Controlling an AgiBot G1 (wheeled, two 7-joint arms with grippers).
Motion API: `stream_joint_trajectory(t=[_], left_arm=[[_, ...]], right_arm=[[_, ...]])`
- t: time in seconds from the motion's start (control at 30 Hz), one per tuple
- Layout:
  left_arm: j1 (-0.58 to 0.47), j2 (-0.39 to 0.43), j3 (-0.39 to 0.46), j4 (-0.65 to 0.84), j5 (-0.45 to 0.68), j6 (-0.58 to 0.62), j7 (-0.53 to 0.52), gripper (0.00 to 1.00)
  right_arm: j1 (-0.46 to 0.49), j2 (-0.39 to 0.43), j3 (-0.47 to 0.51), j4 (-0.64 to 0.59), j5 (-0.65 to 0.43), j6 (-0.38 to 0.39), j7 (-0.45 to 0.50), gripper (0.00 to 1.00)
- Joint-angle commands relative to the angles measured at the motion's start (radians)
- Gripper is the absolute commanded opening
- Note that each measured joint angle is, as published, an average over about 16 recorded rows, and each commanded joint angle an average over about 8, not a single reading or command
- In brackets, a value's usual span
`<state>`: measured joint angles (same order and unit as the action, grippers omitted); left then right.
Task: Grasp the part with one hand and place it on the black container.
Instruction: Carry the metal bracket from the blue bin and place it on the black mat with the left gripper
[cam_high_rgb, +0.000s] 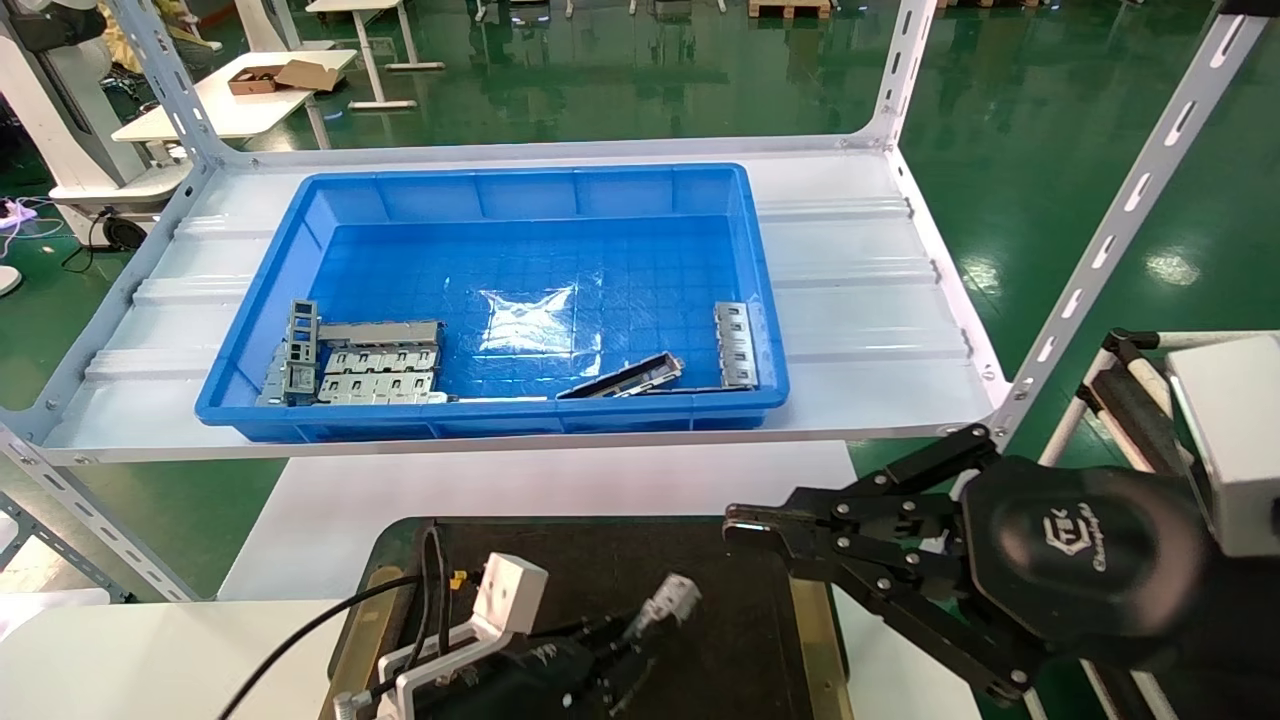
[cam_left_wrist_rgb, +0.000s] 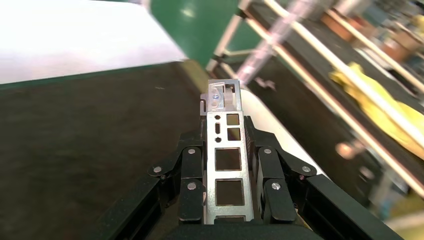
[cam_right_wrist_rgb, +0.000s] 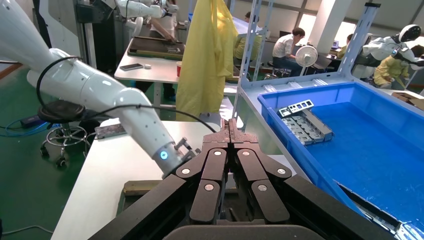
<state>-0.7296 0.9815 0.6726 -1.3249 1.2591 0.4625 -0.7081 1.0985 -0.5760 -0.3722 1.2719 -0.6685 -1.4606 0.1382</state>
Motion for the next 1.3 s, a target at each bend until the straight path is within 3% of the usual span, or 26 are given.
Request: stream_joint_trajectory(t=[0.03,0.27,0.53,1.3], left_arm=[[0.016,0.018,0.009,0.005,0.031,-0.070,-0.021,0.00],[0.024,0.083,0.054,0.077,0.113,-0.237,-0.106,0.00],[-0.012,0.165,0.097,0.213,0.157,-0.345,-0.181,0.00],[-0.130,0.344,0.175,0.536,0.154,-0.457,-0.272,0.00]], right_arm=[[0.000,0.000,0.000,0.000,0.000,0.000,0.000,0.00],[0.000,0.000,0.000,0.000,0.000,0.000,0.000,0.00],[0.000,0.000,0.000,0.000,0.000,0.000,0.000,0.00],[0.000,0.000,0.000,0.000,0.000,0.000,0.000,0.00]])
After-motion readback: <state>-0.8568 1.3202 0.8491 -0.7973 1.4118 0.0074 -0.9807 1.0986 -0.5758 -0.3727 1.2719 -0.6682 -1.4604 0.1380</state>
